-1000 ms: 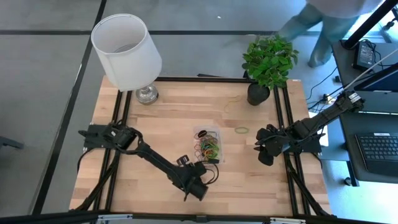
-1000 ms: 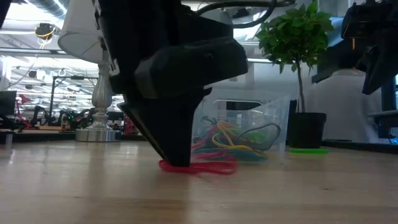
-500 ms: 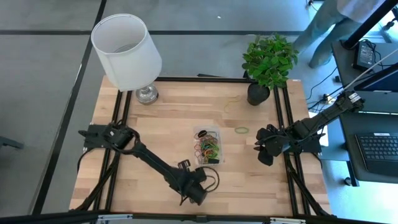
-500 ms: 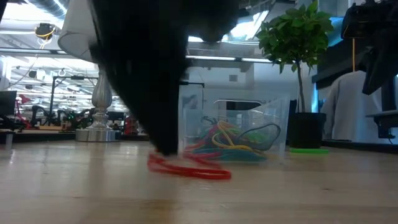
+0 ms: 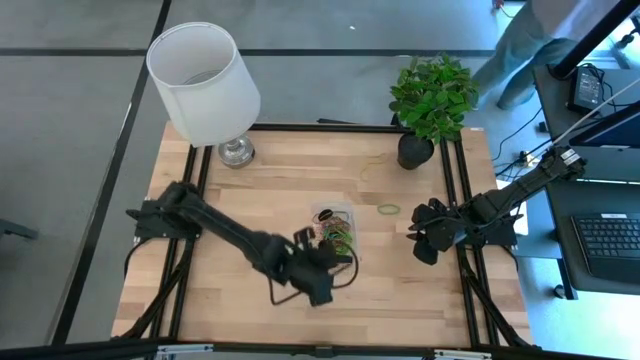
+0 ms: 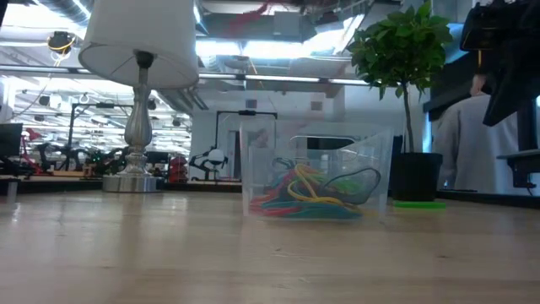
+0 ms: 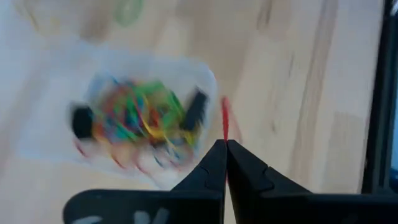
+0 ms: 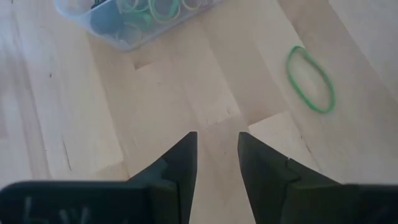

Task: Pick and place rubber bands into bin
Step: Put the red rubber band into the bin

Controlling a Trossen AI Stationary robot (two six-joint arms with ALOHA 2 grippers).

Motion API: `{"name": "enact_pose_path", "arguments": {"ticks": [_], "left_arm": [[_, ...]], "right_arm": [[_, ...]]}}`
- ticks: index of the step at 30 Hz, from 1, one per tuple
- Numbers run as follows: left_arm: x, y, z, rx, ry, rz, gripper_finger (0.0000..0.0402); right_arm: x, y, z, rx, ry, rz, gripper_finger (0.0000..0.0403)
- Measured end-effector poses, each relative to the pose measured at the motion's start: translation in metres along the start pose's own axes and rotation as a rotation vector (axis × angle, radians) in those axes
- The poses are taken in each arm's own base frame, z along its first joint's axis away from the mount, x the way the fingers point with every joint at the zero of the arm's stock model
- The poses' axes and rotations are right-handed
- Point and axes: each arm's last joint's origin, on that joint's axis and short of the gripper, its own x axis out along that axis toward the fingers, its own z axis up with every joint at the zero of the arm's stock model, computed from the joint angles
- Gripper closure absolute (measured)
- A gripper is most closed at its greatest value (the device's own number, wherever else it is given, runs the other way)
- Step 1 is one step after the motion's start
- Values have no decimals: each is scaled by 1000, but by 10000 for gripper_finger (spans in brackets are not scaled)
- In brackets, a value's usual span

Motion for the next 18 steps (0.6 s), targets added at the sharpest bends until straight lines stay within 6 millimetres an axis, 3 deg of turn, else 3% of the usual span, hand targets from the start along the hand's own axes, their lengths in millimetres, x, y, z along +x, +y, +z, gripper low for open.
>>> {"name": "enact_pose_path", "arguments": {"ticks": [4,8,13,18], "left_arm": [[-18,23,26,47,-85,21,399],[-16,49,49,109,-115,76,399],[3,83,64,92,-61,82,399],[36,104,54,45,42,77,399]], "right_arm": [[0,1,1,15,-6,7,283],[0,1,1,39,-10,12,283],[0,1,1,62,-11,14,283],[0,2,2,66,-18,22,283]]}}
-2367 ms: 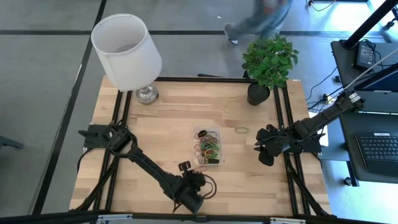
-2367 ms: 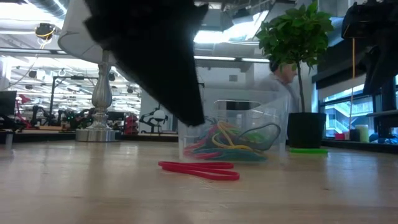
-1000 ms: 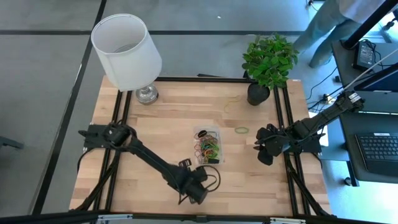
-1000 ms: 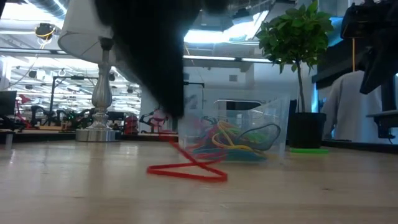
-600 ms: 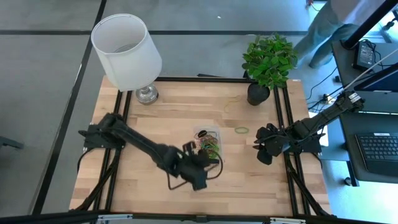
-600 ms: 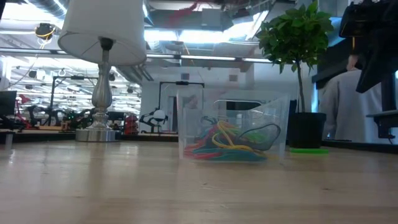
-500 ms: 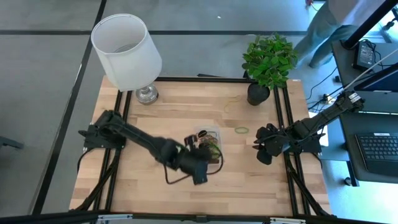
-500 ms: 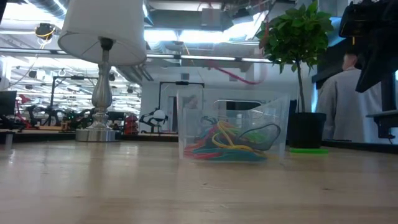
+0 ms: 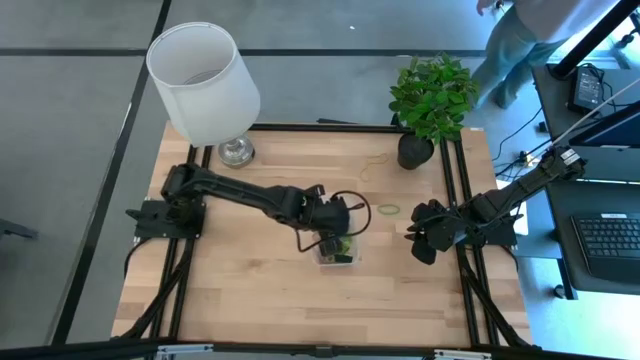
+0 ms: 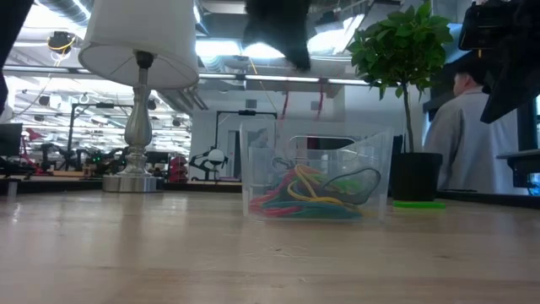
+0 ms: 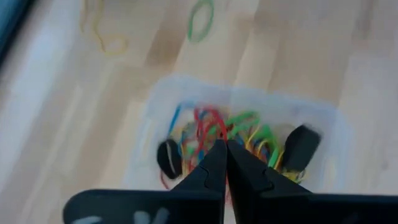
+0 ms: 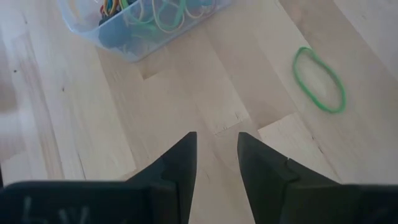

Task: Pick and place rubber bands into bin
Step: Put the red rubber band into the bin, then put the yellow rubber band into the bin

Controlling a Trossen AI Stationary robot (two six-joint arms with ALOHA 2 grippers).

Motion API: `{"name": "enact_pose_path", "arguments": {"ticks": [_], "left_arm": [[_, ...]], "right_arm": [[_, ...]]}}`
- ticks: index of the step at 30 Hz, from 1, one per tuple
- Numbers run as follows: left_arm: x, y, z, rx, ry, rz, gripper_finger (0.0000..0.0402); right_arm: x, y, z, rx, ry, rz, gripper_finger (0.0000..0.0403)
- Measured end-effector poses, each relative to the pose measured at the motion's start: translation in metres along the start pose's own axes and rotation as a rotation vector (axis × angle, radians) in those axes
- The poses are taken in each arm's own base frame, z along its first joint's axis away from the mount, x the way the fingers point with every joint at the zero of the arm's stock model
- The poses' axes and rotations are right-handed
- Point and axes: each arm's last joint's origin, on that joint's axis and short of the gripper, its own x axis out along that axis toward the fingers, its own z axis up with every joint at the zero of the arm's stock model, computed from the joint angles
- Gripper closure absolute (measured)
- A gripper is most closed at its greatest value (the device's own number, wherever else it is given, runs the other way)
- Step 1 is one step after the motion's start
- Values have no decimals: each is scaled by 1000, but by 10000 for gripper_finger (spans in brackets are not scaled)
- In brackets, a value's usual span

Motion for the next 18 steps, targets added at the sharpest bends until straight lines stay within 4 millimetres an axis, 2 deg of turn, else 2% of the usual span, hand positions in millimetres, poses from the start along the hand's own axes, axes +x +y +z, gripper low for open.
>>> {"name": "enact_pose_path", "arguments": {"ticks": [3,8,12,18], "left_arm": [[22,5,-13,-45,57,-7,399],[50,4,-27,-109,6,-35,395],[60,1,-31,-130,-33,-87,369],[64,2,-36,-152,-22,-81,304]], "right_arm": [[0,0,0,0,0,0,283],[0,0,0,-1,0,0,283],[0,0,0,-3,-13,-11,283],[0,0,0,-5,-15,-12,283]]}}
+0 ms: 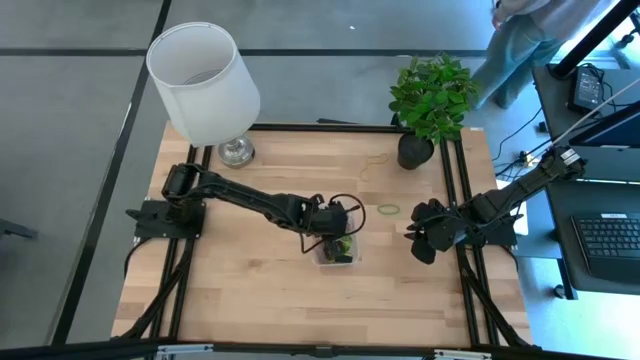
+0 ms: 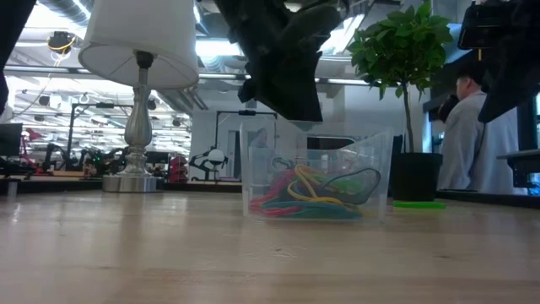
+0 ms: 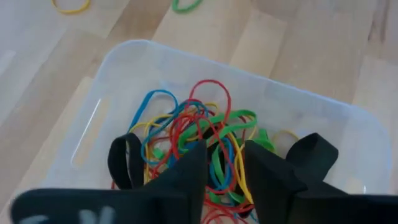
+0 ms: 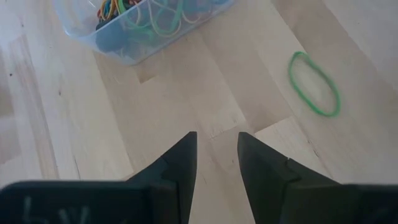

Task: Pick and place rubber bands into bin
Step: Put the yellow rubber band into the bin

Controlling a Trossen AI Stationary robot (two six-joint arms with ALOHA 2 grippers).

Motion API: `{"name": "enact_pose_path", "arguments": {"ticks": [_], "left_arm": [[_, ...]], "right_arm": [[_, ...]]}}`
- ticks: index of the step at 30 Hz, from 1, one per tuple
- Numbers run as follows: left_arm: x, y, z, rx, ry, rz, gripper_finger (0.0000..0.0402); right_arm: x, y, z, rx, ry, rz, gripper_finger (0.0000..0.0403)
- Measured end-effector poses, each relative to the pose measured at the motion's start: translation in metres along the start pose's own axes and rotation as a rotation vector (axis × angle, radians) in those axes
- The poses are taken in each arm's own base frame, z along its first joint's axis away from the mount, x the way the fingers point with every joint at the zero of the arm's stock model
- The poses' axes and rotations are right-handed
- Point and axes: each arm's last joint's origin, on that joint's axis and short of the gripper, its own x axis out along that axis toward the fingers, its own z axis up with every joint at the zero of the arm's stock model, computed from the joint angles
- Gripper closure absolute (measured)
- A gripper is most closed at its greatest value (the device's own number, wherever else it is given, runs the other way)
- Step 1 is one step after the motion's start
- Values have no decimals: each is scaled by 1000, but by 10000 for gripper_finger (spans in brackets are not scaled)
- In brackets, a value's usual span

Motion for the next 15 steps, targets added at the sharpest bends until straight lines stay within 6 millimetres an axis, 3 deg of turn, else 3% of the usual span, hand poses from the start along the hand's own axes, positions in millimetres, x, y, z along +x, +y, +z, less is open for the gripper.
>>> {"name": "enact_pose_path", "arguments": {"ticks": [7,15], "left_arm": [[-8,1,3,-1,-16,6,264],[-66,6,14,-7,-56,-13,278]], "right_arm": [[0,0,0,1,-3,4,283],[0,1,3,8,-61,-18,283]]}}
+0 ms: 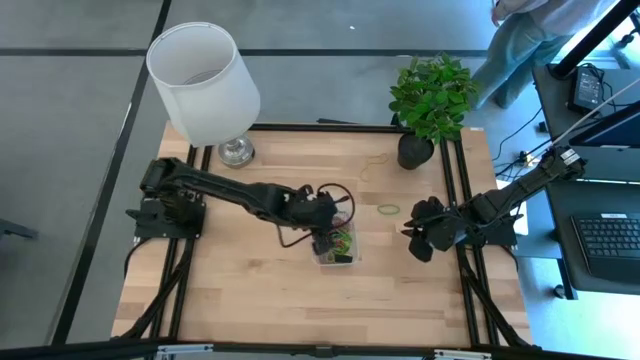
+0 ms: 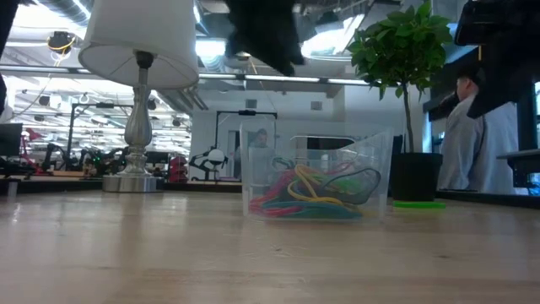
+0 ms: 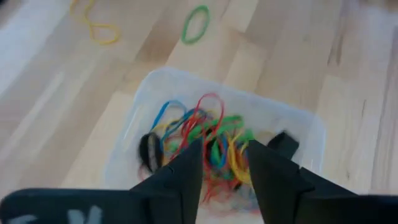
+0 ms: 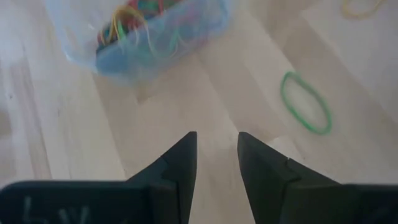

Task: Pick and place rubber bands into bin
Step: Put the yellow rubber band into the bin

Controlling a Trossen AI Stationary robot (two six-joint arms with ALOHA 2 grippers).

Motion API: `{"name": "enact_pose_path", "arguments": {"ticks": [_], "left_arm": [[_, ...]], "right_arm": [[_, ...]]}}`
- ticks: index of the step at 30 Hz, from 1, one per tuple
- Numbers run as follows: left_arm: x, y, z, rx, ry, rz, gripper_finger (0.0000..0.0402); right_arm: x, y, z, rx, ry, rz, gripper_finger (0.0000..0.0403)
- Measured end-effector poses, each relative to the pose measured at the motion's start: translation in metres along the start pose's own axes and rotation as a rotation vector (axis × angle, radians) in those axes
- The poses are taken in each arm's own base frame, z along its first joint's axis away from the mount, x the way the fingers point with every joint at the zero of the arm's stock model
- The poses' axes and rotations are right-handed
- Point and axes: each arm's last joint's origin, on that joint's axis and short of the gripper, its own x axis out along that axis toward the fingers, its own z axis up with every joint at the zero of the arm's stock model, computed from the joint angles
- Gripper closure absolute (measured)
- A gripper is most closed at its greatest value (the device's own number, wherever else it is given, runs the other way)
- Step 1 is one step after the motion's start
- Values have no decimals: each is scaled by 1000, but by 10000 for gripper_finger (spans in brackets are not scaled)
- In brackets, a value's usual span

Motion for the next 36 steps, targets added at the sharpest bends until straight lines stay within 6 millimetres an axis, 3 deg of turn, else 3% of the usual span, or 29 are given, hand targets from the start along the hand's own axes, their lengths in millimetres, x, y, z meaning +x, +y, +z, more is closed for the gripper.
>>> {"name": "enact_pose_path", "arguments": {"ticks": [5,9,11,16,23,26,30,36], "left_arm": [[-33,1,-12,125,-26,39,321],[-46,4,-38,212,-43,68,384],[-49,9,-56,210,-55,84,395],[-51,27,-100,170,-115,13,400],[-50,66,-151,99,-229,-58,400],[-53,82,-164,79,-245,-57,399],[-59,97,-171,85,-263,-77,401],[-70,109,-167,178,-300,-101,400]], "right_arm": [[0,3,6,33,-116,-7,283],[-1,7,17,64,-257,-20,283],[0,9,26,50,-323,2,283],[10,15,58,-15,-458,-24,283],[45,15,120,-4,-390,-267,283],[65,6,148,42,-303,-394,283],[93,-21,174,225,-96,-478,274],[133,-73,189,428,98,-463,215]]}}
